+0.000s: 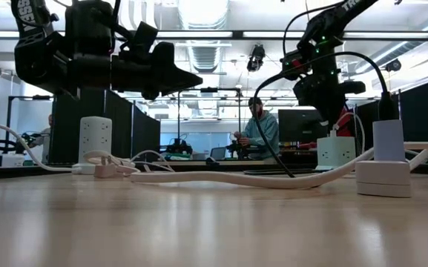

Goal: Insert USB
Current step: Insert the black charger cable into the green outlet extension

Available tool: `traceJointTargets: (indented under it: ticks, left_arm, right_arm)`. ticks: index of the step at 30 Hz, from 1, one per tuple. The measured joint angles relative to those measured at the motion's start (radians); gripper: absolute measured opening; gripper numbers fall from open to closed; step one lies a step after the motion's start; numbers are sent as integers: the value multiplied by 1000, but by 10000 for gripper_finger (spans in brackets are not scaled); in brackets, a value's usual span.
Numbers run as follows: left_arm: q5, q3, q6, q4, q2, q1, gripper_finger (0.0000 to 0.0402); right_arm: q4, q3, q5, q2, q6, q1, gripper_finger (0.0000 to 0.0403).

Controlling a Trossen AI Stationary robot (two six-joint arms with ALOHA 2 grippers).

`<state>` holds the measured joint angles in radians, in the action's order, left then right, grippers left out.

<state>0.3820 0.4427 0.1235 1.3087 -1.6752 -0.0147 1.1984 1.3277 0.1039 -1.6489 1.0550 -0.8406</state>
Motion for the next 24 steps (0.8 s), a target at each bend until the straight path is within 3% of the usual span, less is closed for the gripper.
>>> traceJointTargets:
  ticks: [19,24]
  left_arm:
    - [0,0,3,-1,0,0,0]
    - [0,-13,20,1,34,3,0]
  right_arm:
    - [-52,-18,0,-62,18,-4,19]
    - [-44,-8,0,-53,-50,4,19]
